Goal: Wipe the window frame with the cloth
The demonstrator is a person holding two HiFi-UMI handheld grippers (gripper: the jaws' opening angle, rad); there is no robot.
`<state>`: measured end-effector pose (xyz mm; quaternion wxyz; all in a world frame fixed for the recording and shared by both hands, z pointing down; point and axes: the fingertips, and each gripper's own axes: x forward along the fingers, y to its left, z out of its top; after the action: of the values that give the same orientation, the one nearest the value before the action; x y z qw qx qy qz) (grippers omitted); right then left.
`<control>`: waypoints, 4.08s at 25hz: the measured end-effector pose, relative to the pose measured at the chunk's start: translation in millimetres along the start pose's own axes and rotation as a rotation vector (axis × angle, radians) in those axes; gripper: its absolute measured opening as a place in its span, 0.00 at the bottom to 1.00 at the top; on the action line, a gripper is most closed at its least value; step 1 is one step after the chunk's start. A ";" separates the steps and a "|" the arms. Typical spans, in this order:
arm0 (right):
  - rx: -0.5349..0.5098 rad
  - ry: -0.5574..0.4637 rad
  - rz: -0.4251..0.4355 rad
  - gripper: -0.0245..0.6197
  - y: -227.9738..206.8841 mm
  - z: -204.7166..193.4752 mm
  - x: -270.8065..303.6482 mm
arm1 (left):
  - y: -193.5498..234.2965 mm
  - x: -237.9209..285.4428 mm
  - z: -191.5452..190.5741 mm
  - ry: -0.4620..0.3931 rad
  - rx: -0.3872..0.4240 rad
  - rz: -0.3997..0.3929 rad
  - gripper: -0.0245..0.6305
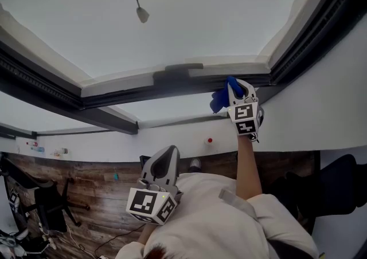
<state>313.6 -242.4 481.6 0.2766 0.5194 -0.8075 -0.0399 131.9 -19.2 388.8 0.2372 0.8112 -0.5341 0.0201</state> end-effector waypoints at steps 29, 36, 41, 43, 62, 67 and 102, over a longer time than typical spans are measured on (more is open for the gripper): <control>0.036 0.030 -0.069 0.11 -28.7 -15.3 -7.3 | -0.4 10.4 0.9 0.014 0.001 -0.038 0.04; 0.043 0.036 -0.084 0.11 -33.6 -17.8 -8.1 | 2.0 13.1 1.9 0.018 -0.002 -0.042 0.04; 0.047 0.041 -0.091 0.11 -35.7 -18.3 -8.9 | 2.7 14.6 3.1 0.020 -0.003 -0.048 0.04; 0.049 0.043 -0.098 0.11 -38.1 -19.5 -9.6 | 2.6 15.5 3.1 0.020 -0.003 -0.052 0.04; 0.091 0.063 -0.146 0.12 -57.2 -29.6 -14.1 | 9.1 18.0 6.3 0.016 -0.004 -0.055 0.05; 0.100 0.065 -0.153 0.11 -61.0 -31.1 -14.3 | 10.4 18.0 6.7 0.017 -0.006 -0.053 0.04; 0.122 0.080 -0.212 0.11 -88.2 -42.7 -19.8 | 9.5 25.5 9.6 0.014 -0.006 -0.055 0.05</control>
<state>412.6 -256.2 478.6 0.2707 0.6190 -0.7373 0.0011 132.4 -48.0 391.1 0.2440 0.8245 -0.5102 0.0176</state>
